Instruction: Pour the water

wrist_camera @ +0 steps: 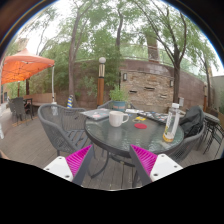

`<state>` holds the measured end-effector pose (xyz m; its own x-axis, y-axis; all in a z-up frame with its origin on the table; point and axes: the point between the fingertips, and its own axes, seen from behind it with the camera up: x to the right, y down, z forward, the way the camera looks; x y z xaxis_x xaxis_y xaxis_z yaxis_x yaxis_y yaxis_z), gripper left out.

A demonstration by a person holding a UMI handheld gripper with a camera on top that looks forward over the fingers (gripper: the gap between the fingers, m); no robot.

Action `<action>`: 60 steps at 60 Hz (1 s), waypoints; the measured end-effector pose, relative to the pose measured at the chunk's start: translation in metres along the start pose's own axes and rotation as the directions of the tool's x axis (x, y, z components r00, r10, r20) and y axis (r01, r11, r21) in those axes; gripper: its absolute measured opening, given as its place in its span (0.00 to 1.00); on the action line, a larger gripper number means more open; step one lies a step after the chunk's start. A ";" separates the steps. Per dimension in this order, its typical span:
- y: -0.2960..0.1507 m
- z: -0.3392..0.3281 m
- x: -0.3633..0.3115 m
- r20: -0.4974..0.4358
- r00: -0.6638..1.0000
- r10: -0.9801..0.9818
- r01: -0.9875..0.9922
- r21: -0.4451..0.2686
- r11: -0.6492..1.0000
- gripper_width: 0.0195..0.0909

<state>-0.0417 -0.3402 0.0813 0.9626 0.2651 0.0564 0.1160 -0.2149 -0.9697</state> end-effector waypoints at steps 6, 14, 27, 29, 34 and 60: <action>-0.007 0.005 0.008 -0.017 1.000 0.007 -0.007 0.027 1.000 0.89; -0.014 0.015 0.037 -0.052 0.998 -0.020 0.024 0.082 0.996 0.88; -0.015 0.050 0.162 -0.134 0.986 0.101 -0.084 0.125 0.989 0.88; -0.022 0.058 0.182 -0.149 0.983 0.111 -0.090 0.144 0.986 0.88; -0.033 0.082 0.229 -0.210 0.971 0.112 -0.076 0.170 0.983 0.88; -0.037 0.197 0.324 -0.321 0.939 0.126 -0.088 0.130 0.988 0.61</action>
<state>0.2176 -0.0616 0.0888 0.9968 -0.0796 0.0071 -0.0020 -0.1138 -0.9935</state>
